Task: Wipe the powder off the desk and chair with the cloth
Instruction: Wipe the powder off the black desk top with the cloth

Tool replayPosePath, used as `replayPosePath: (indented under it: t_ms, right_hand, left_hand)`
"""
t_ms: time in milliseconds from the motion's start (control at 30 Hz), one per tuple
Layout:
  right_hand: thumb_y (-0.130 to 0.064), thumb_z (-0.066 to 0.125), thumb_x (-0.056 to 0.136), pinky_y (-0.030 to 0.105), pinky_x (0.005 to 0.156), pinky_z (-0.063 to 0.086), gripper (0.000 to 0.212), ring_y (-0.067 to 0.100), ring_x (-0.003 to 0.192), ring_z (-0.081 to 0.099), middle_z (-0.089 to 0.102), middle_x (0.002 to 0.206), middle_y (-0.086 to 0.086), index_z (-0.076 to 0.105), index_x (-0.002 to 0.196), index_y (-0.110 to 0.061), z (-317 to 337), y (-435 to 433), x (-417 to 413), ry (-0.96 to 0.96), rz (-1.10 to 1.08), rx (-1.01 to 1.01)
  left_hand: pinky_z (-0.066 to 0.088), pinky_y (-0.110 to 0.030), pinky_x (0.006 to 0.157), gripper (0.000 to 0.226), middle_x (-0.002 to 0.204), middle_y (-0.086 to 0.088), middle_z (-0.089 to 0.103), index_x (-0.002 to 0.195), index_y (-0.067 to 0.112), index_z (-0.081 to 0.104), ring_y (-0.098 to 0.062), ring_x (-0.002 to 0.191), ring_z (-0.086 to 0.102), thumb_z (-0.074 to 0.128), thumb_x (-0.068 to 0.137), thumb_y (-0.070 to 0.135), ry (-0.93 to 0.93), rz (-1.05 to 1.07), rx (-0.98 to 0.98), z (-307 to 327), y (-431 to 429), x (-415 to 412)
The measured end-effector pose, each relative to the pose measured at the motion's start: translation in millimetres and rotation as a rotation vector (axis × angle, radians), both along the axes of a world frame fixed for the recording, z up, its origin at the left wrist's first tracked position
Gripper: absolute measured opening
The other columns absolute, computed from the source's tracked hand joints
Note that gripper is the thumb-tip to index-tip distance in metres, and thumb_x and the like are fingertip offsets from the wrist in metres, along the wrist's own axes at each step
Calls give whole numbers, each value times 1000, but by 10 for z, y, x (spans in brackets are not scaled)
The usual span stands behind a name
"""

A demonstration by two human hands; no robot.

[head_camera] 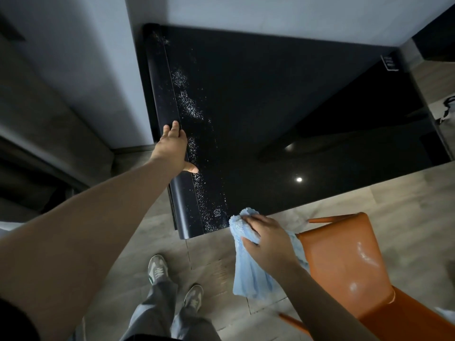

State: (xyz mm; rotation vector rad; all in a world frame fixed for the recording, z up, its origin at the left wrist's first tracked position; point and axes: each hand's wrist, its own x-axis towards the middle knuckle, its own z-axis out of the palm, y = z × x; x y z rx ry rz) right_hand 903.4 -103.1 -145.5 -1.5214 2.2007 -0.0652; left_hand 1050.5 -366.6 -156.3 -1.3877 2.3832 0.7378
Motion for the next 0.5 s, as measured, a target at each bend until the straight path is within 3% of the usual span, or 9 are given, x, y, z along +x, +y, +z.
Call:
replayPosePath:
  t_ms: [267, 400, 500]
  right_hand:
    - [-25, 67, 87, 25, 100, 39, 44, 17, 118, 55, 61, 128, -1, 59, 129, -15, 267, -476, -159, 18, -102, -157]
    - [-25, 64, 88, 16, 100, 29, 45, 10, 123, 50, 56, 134, -7, 57, 133, -20, 391, -908, -261, 4, -149, -242]
    - [-26, 62, 89, 18, 102, 28, 46, 11, 125, 48, 55, 136, -6, 55, 134, -19, 452, -1262, -350, -10, -117, -280]
  left_hand:
    - [23, -46, 117, 117, 160, -15, -9, 151, -1, 9, -35, 147, -4, 77, 70, 49, 24, -2, 3, -2, 1, 20]
    - [21, -45, 118, 118, 160, -14, -12, 152, 1, 6, -34, 147, -6, 77, 70, 50, 36, 4, 16, -12, -9, 35]
    - [19, -43, 119, 119, 159, -13, -14, 152, 3, 3, -32, 147, -7, 75, 70, 51, 41, 3, 19, -28, -23, 44]
